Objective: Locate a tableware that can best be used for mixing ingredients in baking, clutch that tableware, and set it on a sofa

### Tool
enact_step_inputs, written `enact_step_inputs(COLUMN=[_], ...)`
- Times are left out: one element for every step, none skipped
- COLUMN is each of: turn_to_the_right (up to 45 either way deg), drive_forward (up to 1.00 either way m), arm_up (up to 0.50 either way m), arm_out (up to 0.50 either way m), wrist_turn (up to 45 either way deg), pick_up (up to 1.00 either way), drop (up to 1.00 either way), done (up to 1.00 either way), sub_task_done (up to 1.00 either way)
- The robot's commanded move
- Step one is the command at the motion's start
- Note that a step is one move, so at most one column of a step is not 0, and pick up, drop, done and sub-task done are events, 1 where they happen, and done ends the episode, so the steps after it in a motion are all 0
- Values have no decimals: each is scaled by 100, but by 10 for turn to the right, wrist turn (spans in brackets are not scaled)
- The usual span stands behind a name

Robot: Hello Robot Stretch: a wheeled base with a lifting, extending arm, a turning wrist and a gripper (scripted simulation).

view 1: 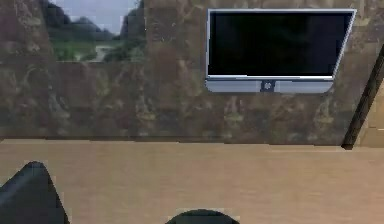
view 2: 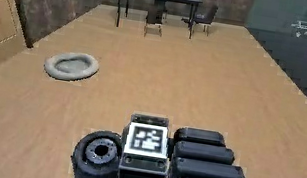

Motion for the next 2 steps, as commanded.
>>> enact_step_inputs(turn_to_the_right=[450,420], drive_forward=[0,0], arm_up=[0,0], arm_out=[0,0], wrist_turn=[0,0], pick_up=[0,0], drop=[0,0], done=[0,0], sub_task_done=[0,0])
